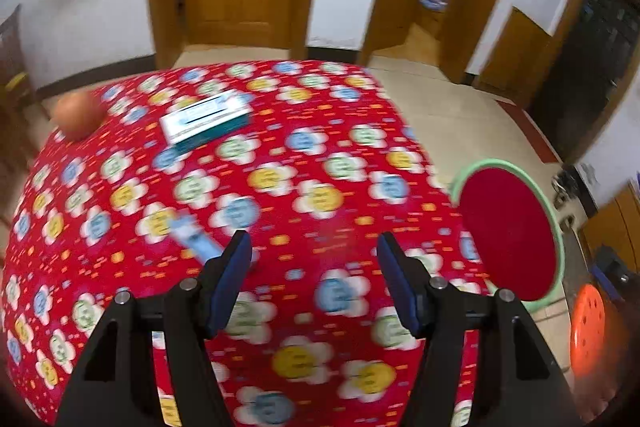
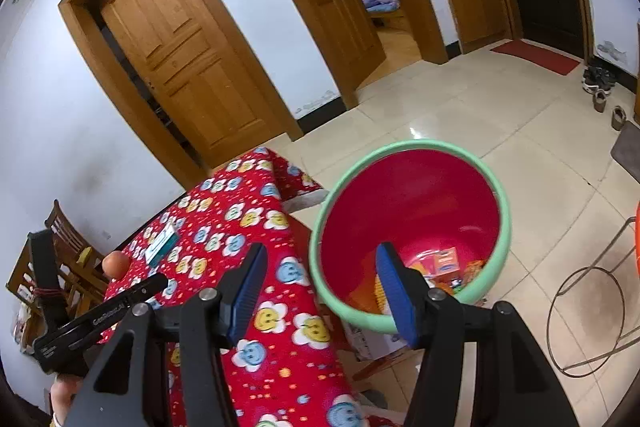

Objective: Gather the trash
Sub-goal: 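Grasp the small blue tube with the left tool while the right tool moves back over the table, then grasp the white medicine box with the right tool while the left tool holds the blue tube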

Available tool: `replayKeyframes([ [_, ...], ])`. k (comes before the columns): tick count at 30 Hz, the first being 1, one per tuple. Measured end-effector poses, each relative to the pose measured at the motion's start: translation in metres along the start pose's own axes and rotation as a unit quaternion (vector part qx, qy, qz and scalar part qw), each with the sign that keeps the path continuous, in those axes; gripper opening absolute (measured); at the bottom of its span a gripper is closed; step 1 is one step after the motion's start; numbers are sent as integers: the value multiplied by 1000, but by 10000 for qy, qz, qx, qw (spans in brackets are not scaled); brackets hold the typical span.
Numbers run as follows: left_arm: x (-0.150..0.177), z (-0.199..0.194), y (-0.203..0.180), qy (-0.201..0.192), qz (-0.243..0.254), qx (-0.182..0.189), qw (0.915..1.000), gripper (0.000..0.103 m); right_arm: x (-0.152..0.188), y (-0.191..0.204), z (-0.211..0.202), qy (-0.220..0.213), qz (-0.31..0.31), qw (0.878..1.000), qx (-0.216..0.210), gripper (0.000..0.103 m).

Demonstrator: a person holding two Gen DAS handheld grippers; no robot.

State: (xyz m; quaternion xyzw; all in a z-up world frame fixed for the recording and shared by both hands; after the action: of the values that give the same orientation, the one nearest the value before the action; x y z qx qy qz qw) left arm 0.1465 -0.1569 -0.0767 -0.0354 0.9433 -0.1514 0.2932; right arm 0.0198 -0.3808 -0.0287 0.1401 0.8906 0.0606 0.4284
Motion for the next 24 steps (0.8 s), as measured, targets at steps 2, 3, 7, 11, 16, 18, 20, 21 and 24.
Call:
replayKeyframes([
  [2, -5, 1, 18, -27, -104, -95, 9999, 65, -1, 7, 0, -25, -39, 10000, -46, 60],
  [3, -7, 2, 26, -55, -151, -183, 9997, 65, -2, 11, 0, -36, -55, 10000, -65, 60],
  [7, -16, 11, 57, -58, -373, -395, 9985, 65, -2, 25, 1, -50, -137, 9998, -121, 60],
  [11, -19, 24, 77, 43, -479, -537, 9974, 59, -2, 35, 5, -13, -240, 9996, -143, 60],
  [16, -13, 44, 82, 311, -533, -505, 9968, 47, -2, 45, 14, 79, -293, 9994, -170, 60],
  [18, -9, 50, 82, 386, -533, -491, 9966, 43, -1, 47, 18, 124, -313, 9993, -189, 60],
  [20, -7, 54, 81, 401, -504, -462, 9969, 36, 0, 51, 21, 165, -358, 9990, -190, 60],
  [21, -7, 54, 80, 368, -464, -447, 9972, 30, 0, 52, 23, 186, -378, 9989, -191, 60],
  [24, -8, 53, 78, 307, -417, -334, 9981, 15, 0, 57, 26, 228, -420, 9986, -222, 60],
])
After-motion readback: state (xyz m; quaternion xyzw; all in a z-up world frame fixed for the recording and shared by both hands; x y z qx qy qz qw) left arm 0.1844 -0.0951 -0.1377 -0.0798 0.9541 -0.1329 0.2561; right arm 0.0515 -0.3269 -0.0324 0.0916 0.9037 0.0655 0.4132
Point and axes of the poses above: each gripper's, at about its wrist camera, not at the fingertips, and z roughly the way its jaws point, y to its left, x to its underside, the point moved 10 cm from there along z, roughly the way its jaws point, and after that the axes turned 15 degrees about -z, right-handed, at the moved point
